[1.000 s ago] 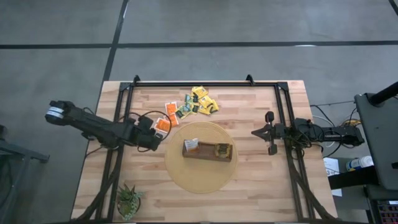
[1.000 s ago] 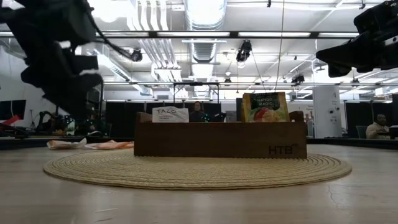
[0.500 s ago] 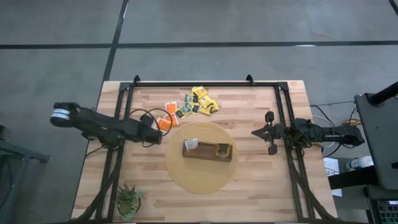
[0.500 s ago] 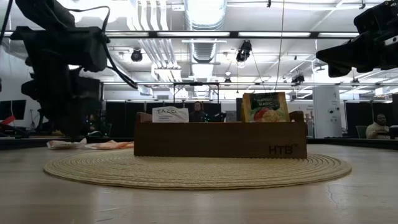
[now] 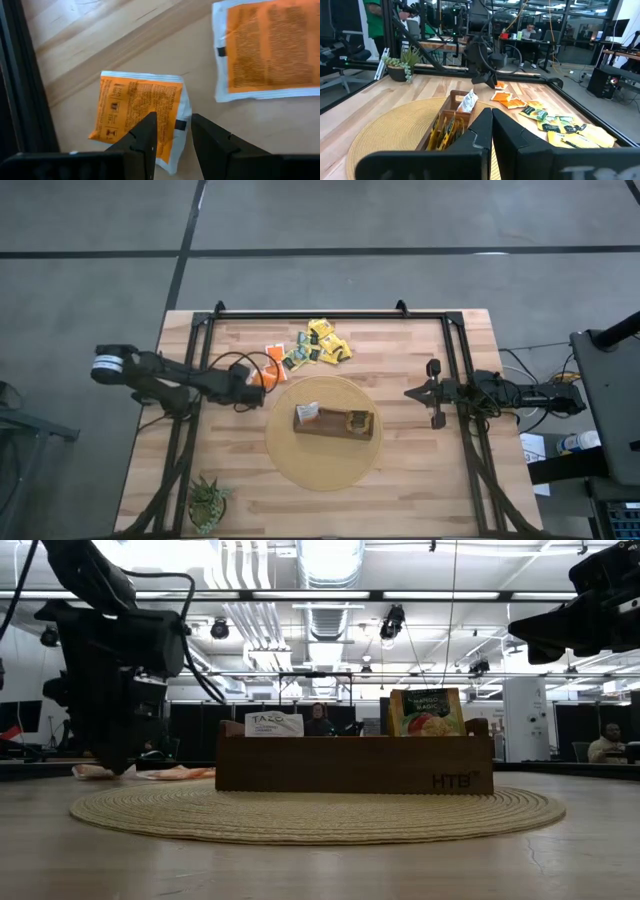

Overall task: Pick & Place Tea
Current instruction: Put the white and orange tea bag into the wooden organizer

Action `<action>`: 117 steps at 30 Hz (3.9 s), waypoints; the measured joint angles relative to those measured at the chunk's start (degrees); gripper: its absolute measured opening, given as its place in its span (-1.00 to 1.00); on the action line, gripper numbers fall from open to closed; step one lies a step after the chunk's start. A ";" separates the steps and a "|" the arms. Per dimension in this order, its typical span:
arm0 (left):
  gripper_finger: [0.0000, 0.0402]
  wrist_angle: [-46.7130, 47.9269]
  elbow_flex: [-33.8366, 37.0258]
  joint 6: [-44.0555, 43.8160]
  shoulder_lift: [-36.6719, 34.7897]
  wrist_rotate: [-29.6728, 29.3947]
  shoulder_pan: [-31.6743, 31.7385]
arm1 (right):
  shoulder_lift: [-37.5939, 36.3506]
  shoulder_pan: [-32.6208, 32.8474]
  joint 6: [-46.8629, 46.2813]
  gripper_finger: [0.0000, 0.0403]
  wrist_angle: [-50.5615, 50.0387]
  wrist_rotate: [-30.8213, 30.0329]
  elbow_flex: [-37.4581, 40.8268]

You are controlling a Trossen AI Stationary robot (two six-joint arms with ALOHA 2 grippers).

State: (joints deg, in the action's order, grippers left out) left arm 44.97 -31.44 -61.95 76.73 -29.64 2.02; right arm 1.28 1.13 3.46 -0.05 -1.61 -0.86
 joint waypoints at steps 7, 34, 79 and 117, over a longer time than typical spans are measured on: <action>-0.44 -0.32 -0.02 1.05 2.23 0.99 1.38 | 0.00 0.00 0.00 -0.96 0.02 0.00 0.00; -1.00 -1.05 -12.44 7.64 0.94 3.68 -3.58 | 0.02 0.00 0.00 -0.96 0.02 0.00 0.00; -1.00 -30.09 -22.05 35.28 7.41 15.30 -19.73 | 0.04 -0.02 0.00 -0.96 0.02 0.00 0.00; -1.00 -27.65 -22.23 35.80 9.42 9.09 -13.09 | 0.00 -0.02 0.00 -0.96 0.02 0.00 0.00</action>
State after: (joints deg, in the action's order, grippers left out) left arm 17.32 -53.67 -26.16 86.15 -20.56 -11.07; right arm 1.28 1.11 3.46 -0.04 -1.61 -0.86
